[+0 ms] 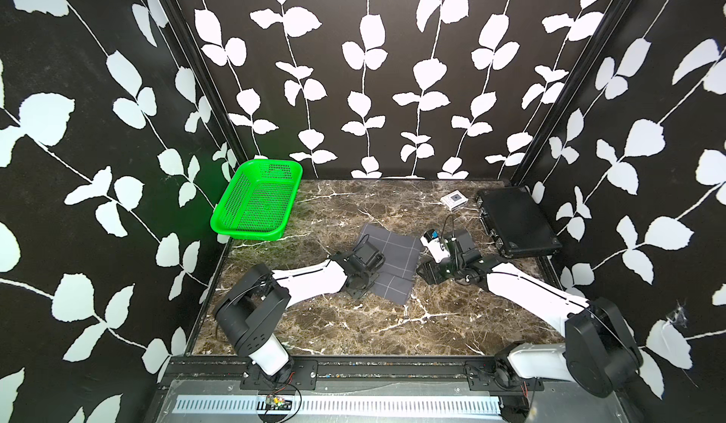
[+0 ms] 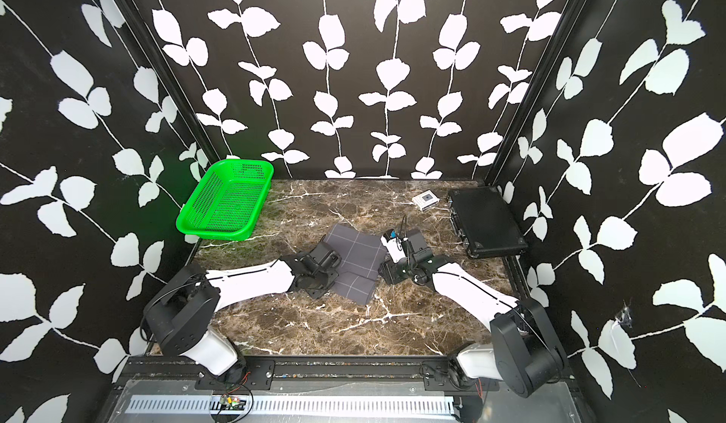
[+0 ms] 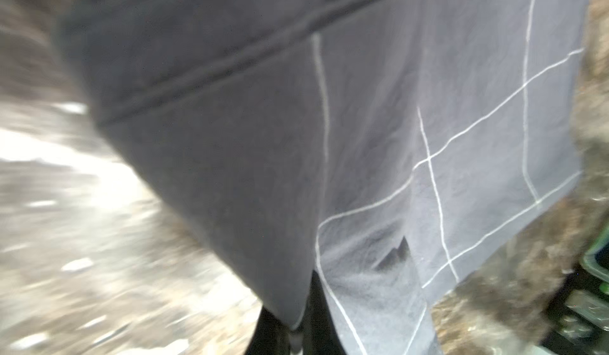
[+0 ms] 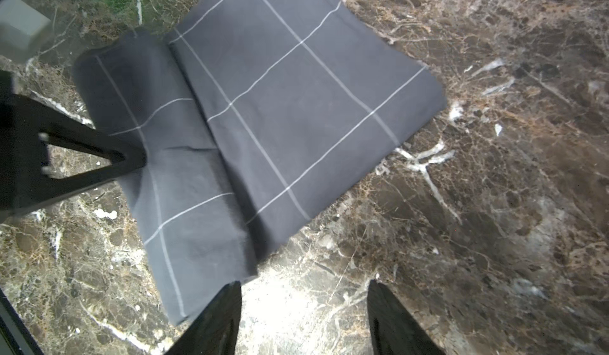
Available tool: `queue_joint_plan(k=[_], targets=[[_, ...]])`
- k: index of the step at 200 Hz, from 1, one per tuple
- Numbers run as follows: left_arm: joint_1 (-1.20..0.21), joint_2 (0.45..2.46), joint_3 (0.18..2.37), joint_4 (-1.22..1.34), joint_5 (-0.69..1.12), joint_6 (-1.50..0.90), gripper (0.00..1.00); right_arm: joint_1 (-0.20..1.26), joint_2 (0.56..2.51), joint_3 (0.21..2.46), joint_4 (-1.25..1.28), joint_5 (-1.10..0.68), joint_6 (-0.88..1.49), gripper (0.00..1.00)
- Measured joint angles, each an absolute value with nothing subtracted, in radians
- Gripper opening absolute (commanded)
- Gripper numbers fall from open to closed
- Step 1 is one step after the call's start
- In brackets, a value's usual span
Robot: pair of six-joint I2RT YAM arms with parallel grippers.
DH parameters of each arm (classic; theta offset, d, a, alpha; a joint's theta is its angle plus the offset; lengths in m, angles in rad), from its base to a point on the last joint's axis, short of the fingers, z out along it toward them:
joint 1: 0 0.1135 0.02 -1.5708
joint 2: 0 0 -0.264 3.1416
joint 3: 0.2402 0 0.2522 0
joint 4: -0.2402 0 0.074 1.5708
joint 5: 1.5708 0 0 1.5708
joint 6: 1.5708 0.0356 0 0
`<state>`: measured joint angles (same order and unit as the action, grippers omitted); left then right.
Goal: Roll up the pillowcase
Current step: Roll the pillowcase at the center of the board.
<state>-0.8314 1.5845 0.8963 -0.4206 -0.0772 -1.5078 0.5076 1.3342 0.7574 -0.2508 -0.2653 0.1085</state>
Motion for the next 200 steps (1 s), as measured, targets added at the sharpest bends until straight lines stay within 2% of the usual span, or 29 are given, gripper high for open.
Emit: queue_joint_plan(k=[67,124,200], targets=[[-0.793,1.57,0.99,-0.704,-0.006,-1.306,0.17,0.55,1.536,0.868,-0.209,-0.179,0.101,0.56],[-0.775,1.584,1.053,-0.777,0.012,-1.236,0.2,0.576,1.734,0.995,-0.204,-0.108,0.1,0.43],[-0.756,1.62,1.131,-0.792,0.025,-1.214,0.21,0.577,1.766,0.995,-0.24,-0.105,0.107,0.35]])
